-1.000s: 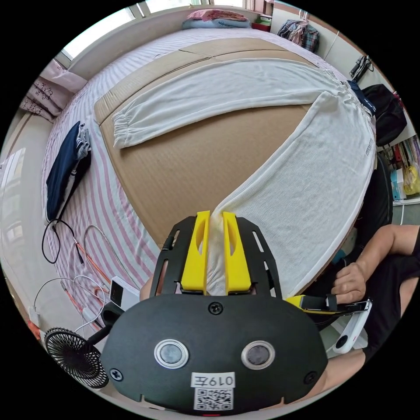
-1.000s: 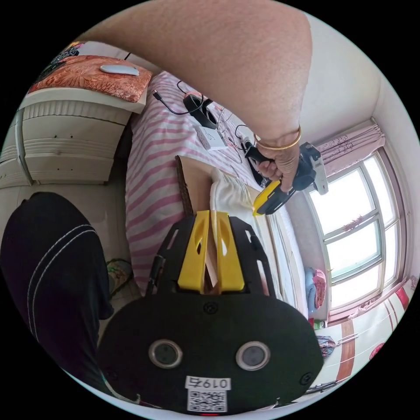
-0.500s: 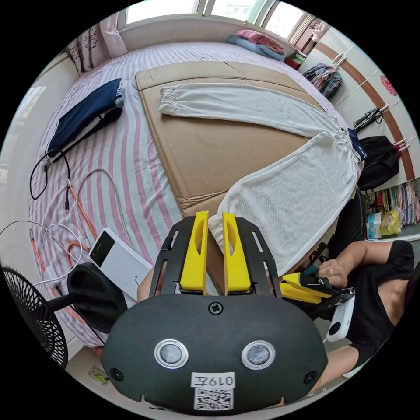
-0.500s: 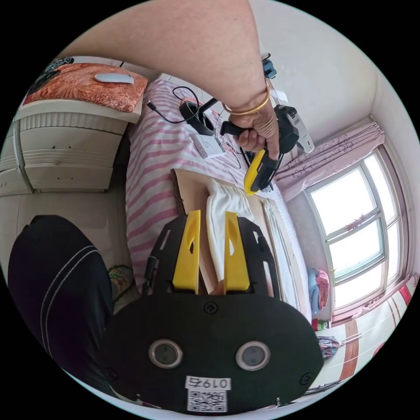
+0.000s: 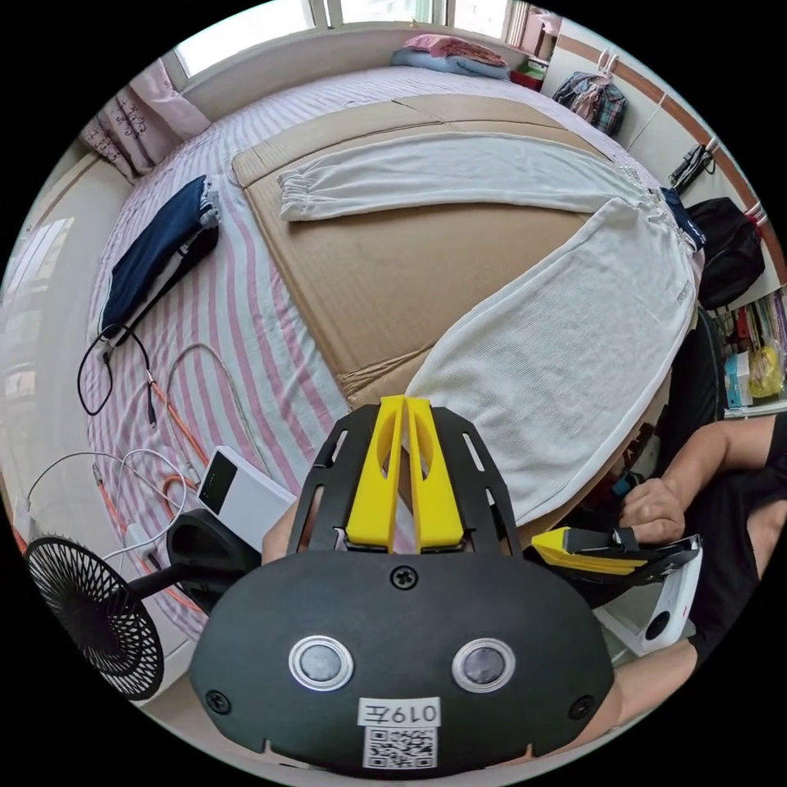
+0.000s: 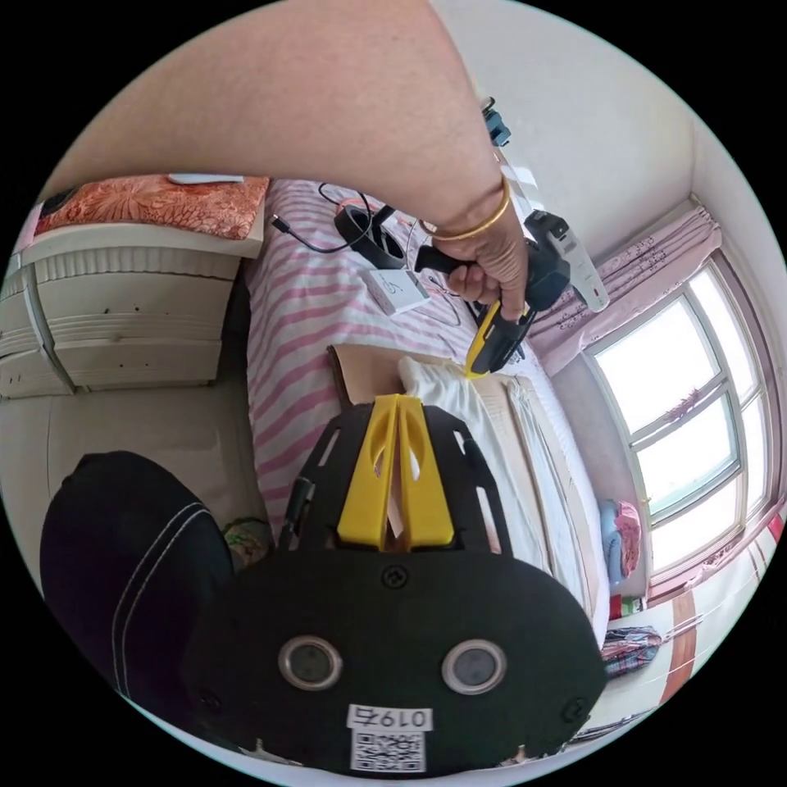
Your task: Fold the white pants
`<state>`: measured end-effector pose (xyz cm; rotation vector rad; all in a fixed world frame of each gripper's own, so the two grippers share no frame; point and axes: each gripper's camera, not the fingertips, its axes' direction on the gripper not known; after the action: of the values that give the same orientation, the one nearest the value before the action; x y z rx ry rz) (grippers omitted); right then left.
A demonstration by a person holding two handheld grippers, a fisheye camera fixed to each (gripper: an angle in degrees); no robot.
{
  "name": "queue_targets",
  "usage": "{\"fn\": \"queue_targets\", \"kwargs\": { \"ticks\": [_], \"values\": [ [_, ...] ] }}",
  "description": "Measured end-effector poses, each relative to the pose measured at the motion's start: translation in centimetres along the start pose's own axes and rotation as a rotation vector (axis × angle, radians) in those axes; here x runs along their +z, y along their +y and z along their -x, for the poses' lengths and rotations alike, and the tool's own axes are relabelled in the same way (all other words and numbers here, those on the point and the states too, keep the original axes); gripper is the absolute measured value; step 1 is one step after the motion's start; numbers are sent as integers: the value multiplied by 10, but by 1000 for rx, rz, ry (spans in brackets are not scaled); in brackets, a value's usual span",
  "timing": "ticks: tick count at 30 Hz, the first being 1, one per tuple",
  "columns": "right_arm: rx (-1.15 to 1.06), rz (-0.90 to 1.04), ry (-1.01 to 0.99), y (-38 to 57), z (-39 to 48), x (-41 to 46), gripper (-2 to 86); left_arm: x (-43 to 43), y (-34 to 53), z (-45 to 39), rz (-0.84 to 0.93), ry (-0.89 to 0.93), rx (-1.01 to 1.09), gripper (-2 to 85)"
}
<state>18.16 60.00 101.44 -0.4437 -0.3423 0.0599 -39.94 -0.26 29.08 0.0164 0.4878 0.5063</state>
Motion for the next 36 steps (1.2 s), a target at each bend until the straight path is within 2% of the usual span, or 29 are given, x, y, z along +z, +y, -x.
{"fn": "queue_targets", "kwargs": {
  "ticks": [2,5,12,16,24,33,36],
  "values": [
    [-23,7,60,2,7,-4,20,0,-2,-5,14,-15,3,9],
    [-15,28,45,5,10,-9,68,-2,-6,-11,29,-23,7,9],
    [14,71,42,-13,2,-6,86,-7,-8,-25,26,-27,16,9],
    [18,99,13,-25,3,-2,48,-11,-10,-30,29,-21,22,8],
    [254,48,-166,-30,-28,-25,7,-17,-22,-64,88,-152,133,9],
    [102,69,-18,-33,19,-41,49,-15,-36,-93,155,-298,174,9],
    [81,44,-15,-29,23,-62,83,-20,-36,-85,142,-259,125,9]
  ]
}}
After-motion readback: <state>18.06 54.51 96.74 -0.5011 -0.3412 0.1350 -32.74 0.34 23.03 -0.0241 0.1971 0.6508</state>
